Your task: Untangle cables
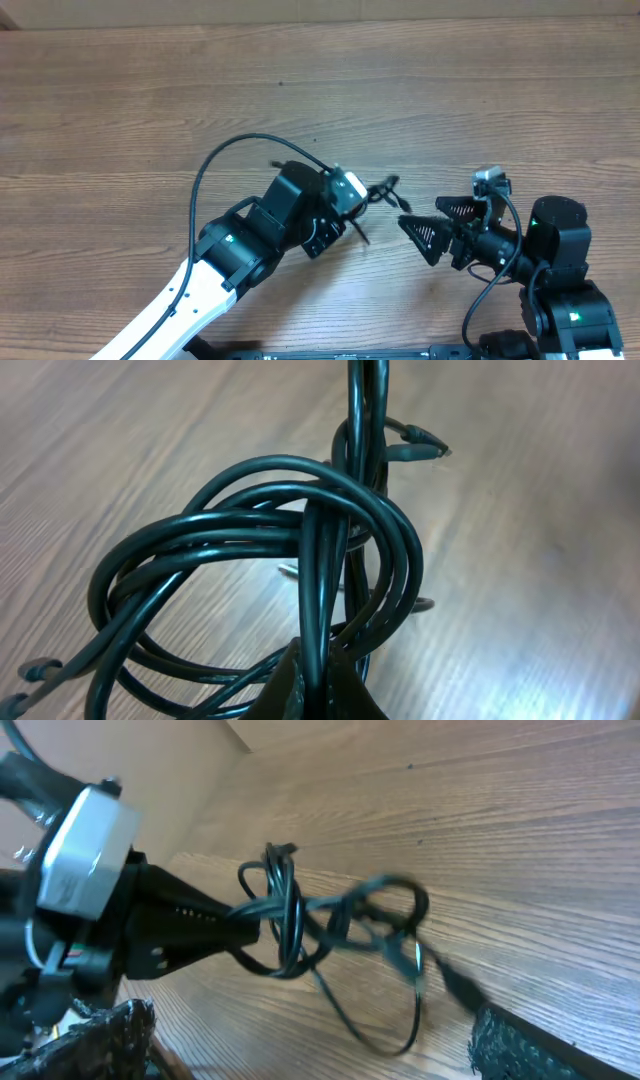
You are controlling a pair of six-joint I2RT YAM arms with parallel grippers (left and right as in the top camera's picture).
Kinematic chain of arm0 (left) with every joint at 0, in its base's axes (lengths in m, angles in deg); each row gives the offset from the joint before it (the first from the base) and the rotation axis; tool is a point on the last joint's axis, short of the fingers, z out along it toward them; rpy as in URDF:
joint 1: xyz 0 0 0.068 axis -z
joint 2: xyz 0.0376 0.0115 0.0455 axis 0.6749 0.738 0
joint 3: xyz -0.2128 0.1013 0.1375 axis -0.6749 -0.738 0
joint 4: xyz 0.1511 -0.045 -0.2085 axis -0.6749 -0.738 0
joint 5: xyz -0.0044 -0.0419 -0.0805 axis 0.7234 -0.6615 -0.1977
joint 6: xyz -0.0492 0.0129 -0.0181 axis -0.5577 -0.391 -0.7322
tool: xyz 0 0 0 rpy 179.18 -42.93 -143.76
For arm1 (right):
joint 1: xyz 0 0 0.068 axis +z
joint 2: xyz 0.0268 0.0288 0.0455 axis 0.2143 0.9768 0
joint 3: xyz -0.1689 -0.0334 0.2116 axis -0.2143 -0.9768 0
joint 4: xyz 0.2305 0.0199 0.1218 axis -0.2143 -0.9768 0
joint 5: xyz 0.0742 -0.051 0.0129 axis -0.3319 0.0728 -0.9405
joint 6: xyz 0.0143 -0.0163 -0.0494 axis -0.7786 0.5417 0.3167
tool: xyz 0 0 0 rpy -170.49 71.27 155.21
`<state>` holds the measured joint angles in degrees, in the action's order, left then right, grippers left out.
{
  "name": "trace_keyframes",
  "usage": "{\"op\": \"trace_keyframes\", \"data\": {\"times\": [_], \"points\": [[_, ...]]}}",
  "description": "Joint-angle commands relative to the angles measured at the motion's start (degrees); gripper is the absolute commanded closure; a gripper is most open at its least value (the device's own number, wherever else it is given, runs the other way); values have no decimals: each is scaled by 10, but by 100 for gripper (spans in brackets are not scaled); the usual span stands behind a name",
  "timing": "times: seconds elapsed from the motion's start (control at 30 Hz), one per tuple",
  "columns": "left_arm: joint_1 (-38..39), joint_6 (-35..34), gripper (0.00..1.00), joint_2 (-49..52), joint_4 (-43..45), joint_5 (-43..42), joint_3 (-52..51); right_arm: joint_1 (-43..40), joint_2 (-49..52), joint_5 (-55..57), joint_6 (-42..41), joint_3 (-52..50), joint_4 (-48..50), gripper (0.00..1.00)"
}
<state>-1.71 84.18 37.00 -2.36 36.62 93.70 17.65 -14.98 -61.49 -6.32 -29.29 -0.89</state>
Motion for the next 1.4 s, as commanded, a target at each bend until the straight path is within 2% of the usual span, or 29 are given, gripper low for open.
{"op": "trace_keyframes", "data": {"times": [0.0,0.07,0.13,0.23,0.33,0.4,0.5,0.7,1.37], "points": [[-3,-112,96,-9,28,51,12,-1,-3,-6,-32,21,6,0],[-2,-132,96,-9,48,29,12,-1,-3,-19,-38,21,5,9],[-2,-132,96,-9,67,-10,12,-1,-2,-25,-65,21,6,13],[-2,-132,96,-9,81,-51,12,-1,-2,-25,-90,21,6,26],[-2,-133,96,-9,81,-70,12,-1,-2,-35,-105,21,7,25],[-2,-136,96,-9,79,-82,12,-1,-2,-51,-107,21,6,18],[-2,-137,96,-9,82,-102,12,-1,-2,-59,-107,21,6,18],[-2,-152,96,-9,120,-145,12,-1,3,-57,-107,21,7,30],[7,-167,96,12,125,-158,12,-1,80,-62,-107,21,13,34]]}}
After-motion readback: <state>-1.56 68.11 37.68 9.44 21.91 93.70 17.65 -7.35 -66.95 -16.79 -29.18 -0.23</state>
